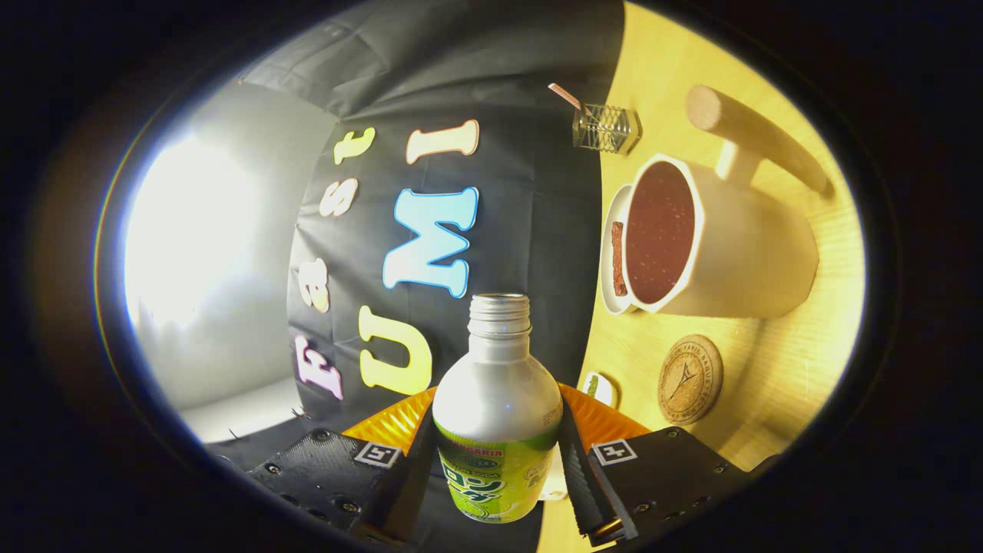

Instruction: Take the bottle from table, then pour the juice into the cup, finally place the bottle on the coaster

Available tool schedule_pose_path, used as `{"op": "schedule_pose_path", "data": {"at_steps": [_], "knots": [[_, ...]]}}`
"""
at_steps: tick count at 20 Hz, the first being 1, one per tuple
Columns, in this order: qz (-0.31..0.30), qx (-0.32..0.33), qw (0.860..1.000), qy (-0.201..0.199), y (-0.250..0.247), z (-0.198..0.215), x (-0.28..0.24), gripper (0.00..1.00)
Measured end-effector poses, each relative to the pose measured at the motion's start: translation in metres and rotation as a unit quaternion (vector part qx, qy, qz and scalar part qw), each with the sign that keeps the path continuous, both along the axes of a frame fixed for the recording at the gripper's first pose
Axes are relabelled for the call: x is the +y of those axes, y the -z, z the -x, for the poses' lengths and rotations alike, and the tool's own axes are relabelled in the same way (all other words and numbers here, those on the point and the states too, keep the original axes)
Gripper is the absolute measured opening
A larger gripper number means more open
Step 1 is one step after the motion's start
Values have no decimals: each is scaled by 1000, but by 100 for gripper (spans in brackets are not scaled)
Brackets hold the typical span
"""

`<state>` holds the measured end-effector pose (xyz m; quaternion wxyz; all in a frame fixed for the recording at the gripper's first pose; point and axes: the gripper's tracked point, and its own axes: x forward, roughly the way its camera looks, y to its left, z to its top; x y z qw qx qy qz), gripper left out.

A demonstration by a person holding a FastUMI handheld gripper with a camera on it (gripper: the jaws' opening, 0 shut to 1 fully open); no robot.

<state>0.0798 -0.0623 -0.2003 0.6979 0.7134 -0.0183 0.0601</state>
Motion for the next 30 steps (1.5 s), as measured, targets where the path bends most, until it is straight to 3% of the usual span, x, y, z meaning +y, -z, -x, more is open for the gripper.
{"op": "schedule_pose_path", "data": {"at_steps": [12,30], "knots": [[-53,-1,998,28,-2,0,-5,75],[-133,5,990,34,-8,-5,-4,75]]}}
